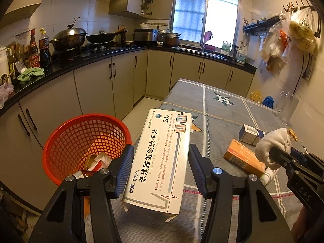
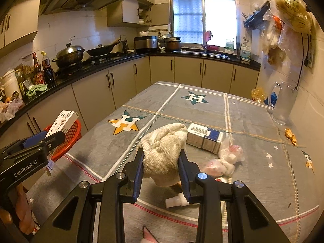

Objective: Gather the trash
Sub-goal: 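Carry the medicine box and cloth over the red basket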

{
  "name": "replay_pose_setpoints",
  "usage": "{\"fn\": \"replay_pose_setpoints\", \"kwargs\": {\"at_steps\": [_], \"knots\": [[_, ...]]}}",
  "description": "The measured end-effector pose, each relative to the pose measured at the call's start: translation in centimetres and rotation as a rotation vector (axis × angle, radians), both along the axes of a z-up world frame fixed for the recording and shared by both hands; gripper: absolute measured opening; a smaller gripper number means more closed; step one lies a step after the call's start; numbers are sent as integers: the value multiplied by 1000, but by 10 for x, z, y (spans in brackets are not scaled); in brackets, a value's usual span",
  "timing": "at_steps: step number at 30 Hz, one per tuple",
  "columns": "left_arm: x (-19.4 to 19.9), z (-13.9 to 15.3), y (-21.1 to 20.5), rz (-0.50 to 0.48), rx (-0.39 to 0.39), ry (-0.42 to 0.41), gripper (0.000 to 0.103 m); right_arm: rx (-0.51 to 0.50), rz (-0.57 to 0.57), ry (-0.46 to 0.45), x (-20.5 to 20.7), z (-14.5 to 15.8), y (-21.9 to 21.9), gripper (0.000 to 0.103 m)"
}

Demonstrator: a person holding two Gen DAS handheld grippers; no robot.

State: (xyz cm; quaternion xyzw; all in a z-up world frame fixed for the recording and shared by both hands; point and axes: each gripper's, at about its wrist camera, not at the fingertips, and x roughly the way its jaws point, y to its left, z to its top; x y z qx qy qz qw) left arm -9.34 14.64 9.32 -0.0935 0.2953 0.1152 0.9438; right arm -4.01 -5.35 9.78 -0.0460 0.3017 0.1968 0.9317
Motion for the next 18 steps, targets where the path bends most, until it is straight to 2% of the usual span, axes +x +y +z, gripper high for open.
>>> {"fn": "replay_pose_setpoints", "kwargs": {"at_steps": [18], "knots": [[-17,-3,48,45,-43,-30,54,-46,42,17,-4,0,42,35]]}}
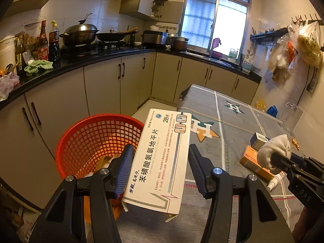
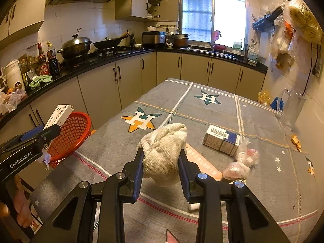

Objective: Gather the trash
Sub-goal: 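Carry the medicine box and cloth over the red basket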

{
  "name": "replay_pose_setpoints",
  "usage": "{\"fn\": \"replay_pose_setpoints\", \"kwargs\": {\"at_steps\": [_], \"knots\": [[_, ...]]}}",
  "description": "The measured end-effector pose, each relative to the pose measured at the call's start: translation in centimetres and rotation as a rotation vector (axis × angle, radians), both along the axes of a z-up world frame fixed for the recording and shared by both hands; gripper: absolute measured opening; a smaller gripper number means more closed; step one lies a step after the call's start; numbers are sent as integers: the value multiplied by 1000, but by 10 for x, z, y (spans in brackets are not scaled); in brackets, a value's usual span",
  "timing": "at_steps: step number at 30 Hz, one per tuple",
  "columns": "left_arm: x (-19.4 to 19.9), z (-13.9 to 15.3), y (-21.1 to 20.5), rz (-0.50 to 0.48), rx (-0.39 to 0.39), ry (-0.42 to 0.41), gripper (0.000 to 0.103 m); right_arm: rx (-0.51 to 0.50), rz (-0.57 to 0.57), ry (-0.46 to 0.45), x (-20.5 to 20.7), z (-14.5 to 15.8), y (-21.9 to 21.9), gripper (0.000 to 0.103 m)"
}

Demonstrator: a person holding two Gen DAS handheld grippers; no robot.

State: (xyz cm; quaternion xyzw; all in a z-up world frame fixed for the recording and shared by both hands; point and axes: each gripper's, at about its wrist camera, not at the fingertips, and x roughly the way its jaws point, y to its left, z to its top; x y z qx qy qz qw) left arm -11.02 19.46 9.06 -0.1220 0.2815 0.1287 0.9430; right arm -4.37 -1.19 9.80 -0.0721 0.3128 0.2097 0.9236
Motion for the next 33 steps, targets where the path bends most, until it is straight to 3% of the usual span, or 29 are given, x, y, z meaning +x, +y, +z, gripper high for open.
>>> {"fn": "replay_pose_setpoints", "kwargs": {"at_steps": [13,21,33], "knots": [[-18,-4,51,75,-19,-15,54,-6,88,3,-5,6,38,35],[-25,-12,89,132,-46,4,54,45,165,82,7,9,64,35],[-8,-30,101,142,-40,65,54,112,324,202,25,3,134,37]]}}
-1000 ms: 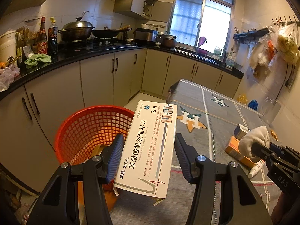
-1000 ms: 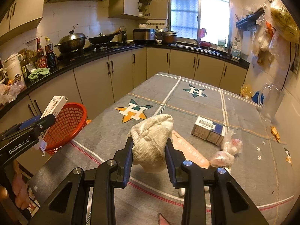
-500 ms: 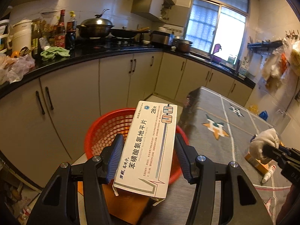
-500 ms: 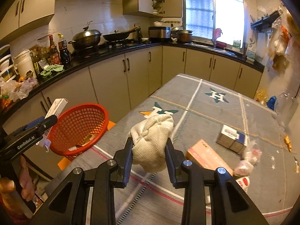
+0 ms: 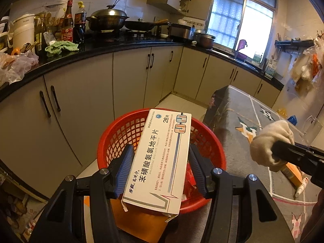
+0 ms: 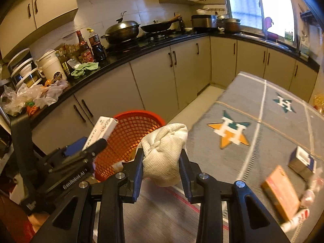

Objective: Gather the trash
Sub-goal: 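Carry the medicine box and cloth over the red basket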

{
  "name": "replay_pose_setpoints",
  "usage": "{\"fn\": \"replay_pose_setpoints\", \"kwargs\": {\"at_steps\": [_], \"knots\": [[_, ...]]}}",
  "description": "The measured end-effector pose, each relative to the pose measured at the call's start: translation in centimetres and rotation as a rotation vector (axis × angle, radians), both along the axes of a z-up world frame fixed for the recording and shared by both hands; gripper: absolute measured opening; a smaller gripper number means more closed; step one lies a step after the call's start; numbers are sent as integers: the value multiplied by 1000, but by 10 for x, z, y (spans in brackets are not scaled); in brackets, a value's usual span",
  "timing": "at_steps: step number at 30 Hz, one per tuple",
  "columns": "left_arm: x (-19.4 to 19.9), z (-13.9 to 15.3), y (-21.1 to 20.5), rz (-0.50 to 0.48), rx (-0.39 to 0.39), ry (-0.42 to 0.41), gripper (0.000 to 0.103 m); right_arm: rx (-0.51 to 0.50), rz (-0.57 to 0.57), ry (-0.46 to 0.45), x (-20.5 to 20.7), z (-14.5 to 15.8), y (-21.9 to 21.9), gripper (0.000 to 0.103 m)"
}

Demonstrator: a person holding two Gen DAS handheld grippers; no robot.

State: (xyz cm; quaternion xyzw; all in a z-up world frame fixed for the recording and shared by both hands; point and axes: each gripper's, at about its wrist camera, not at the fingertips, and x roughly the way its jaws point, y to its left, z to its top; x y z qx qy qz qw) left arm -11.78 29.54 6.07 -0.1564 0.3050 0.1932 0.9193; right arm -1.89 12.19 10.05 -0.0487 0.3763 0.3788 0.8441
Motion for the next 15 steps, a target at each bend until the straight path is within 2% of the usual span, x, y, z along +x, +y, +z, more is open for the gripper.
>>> {"fn": "replay_pose_setpoints", "kwargs": {"at_steps": [9,15], "knots": [[11,-13,16,15,-13,30,54,-18,19,45,18,-14,45,38],[16,-20,23,16,-20,41,54,-11,29,62,31,-15,59,39]]}}
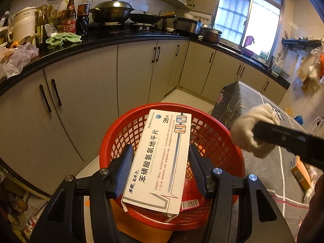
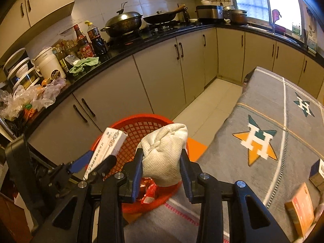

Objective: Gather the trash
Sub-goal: 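Carry the medicine box and cloth over the red basket, then open both tools to drop the medicine box and cloth into the basket, then move the left tool to the white bottle while the right tool approaches the plastic bag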

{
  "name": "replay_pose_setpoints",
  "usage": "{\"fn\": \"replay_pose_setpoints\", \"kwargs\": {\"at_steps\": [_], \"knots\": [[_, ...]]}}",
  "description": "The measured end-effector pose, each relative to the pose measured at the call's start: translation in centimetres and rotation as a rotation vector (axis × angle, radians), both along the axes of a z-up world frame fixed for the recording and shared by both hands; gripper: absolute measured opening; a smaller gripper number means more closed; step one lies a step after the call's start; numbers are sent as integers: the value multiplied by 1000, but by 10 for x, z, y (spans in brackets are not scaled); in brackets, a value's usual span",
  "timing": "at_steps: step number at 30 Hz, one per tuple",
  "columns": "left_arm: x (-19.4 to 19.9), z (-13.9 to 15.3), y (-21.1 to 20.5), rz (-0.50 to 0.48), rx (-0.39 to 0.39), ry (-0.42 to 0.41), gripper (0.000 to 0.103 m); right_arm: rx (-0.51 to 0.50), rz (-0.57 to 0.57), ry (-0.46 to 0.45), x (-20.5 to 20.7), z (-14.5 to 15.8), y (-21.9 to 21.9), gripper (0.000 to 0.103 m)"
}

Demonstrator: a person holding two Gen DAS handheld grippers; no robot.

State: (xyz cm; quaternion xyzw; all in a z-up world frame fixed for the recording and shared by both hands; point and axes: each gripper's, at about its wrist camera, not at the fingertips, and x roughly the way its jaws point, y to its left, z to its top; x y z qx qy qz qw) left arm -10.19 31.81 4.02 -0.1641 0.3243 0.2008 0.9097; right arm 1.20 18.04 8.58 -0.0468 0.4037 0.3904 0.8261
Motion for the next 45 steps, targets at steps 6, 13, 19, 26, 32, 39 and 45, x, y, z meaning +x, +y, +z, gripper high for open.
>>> {"fn": "replay_pose_setpoints", "kwargs": {"at_steps": [6,13,19,26,32,39,45], "knots": [[5,-3,-1,-3,9,8,54,0,13,14,8,-1,13,42],[4,1,-6,1,32,0,70,35,2,37,12,0,2,54],[-2,11,-15,-13,44,-17,70,71,-41,33,8,10,-26,54],[-7,21,-41,-59,56,-35,70,71,-97,10,-10,13,-74,54],[-4,26,-74,-116,77,-32,70,65,-152,14,-16,9,-117,54],[5,31,-119,-216,106,-12,70,84,-258,26,-11,7,-182,54],[14,36,-174,-336,152,4,70,120,-411,37,5,9,-258,54]]}}
